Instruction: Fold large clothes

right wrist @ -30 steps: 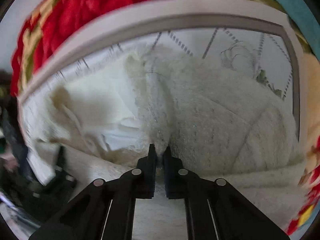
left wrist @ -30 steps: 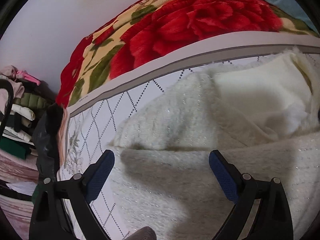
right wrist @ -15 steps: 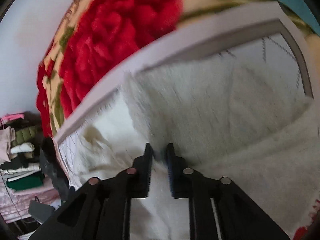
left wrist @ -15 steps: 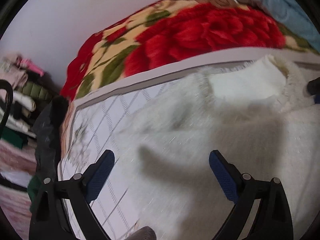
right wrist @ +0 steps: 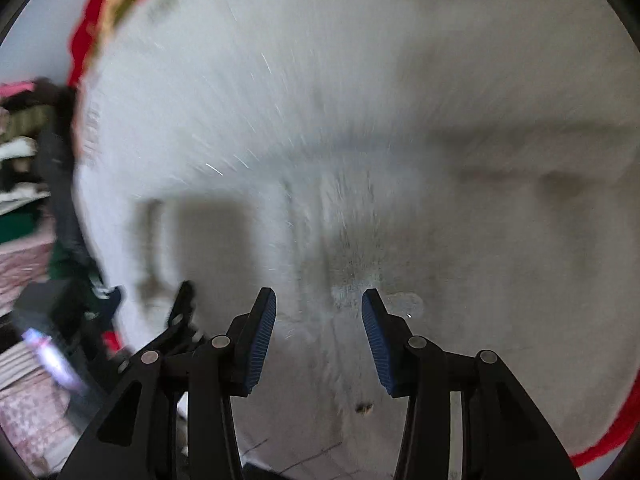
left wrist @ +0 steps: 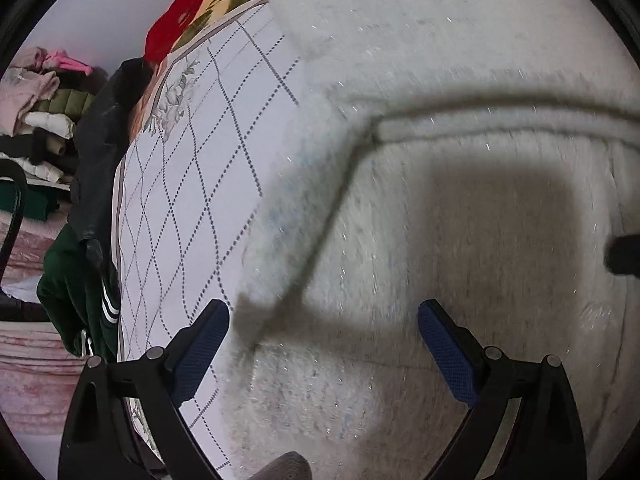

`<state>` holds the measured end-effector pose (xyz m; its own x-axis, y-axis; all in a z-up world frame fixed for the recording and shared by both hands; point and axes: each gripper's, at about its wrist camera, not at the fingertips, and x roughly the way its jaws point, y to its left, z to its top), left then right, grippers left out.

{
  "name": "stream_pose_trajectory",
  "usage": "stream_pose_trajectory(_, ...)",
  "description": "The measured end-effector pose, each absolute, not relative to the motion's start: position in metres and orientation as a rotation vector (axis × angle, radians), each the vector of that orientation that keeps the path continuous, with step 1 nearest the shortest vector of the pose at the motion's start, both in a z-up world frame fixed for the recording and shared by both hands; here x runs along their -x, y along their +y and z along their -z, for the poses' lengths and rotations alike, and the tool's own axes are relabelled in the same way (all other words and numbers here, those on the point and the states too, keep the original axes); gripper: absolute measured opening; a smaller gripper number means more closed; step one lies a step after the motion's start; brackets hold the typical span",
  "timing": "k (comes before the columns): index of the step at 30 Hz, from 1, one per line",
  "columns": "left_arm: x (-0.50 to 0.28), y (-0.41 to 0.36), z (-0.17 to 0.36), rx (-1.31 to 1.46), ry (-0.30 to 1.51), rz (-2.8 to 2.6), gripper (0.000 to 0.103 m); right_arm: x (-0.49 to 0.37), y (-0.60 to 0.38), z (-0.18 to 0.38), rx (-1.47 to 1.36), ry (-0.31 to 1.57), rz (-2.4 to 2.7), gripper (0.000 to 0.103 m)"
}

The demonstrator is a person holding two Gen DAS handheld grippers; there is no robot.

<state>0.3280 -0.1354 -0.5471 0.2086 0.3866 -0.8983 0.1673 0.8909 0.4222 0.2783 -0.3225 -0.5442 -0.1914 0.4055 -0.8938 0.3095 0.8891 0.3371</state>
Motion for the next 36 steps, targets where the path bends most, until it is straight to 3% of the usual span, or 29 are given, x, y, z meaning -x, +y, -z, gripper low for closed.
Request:
stream_pose_trajectory(2, -0.328, -0.135, 0.547, -0.479, 1.358, -0.153, 0.097, -0.272, -0.326, 0.543, -0.479, 1.753, 0.024, 0.01)
stream_pose_trajectory(3, -0.327, -0.134, 0.547, -0.472, 1.36, -0.15, 0.097, -0.269, -0.331, 0.541, -0.518, 1.741, 0.048, 0.004)
stream_pose_trajectory(11, -0.32, -0.117, 0.54, -0.43, 1.367, -0.136, 0.097, -0.265, -0.322, 0.493, -0.701, 1.638, 0.059, 0.0)
stream_pose_trajectory(16, -0.316, -0.105, 0.529, -0.412, 1.373, -0.134, 0.097, -0.273, -0.334, 0.495, -0.664, 1.697, -0.035, 0.003)
stream_pose_trajectory(17, -0.315, -0.103, 0.525, -0.408, 1.369, -0.13, 0.097, -0.279, -0.334, 0.492, -0.659, 1.689, -0.039, 0.005)
stream_pose_trajectory(18, -0.314, -0.102, 0.521, -0.408, 1.36, -0.124, 0.097, -0.269, -0.354, 0.477, -0.64, 1.661, -0.028, 0.023)
stream_pose_trajectory(19, -0.313, -0.103, 0.519, -0.41, 1.355, -0.118, 0.097, -0.259, -0.371, 0.466, -0.626, 1.637, -0.015, 0.054)
stream_pose_trajectory(21, -0.311, -0.108, 0.514, -0.414, 1.342, -0.104, 0.097, -0.239, -0.419, 0.442, -0.587, 1.584, 0.067, 0.079)
stream_pose_trajectory(24, -0.309, -0.119, 0.514, -0.407, 1.349, -0.081, 0.097, -0.216, -0.482, 0.434, -0.469, 1.567, 0.264, 0.08)
stream_pose_trajectory(27, -0.307, -0.134, 0.512, -0.415, 1.34, -0.063, 0.097, -0.184, -0.536, 0.462, -0.425, 1.626, 0.381, 0.08)
stream_pose_trajectory(29, -0.306, -0.143, 0.508, -0.422, 1.328, -0.051, 0.097, -0.168, -0.556, 0.487, -0.495, 1.692, 0.36, 0.07)
stream_pose_trajectory(30, -0.305, -0.147, 0.506, -0.428, 1.321, -0.043, 0.097, -0.157, -0.563, 0.502, -0.558, 1.711, 0.32, 0.036)
stream_pose_trajectory(31, -0.304, -0.152, 0.504, -0.439, 1.315, -0.033, 0.097, -0.151, -0.566, 0.506, -0.568, 1.703, 0.314, 0.016)
stream_pose_trajectory(36, -0.296, -0.167, 0.491, -0.501, 1.281, 0.017, 0.097, -0.127, -0.568, 0.479, -0.667, 1.615, 0.343, 0.008)
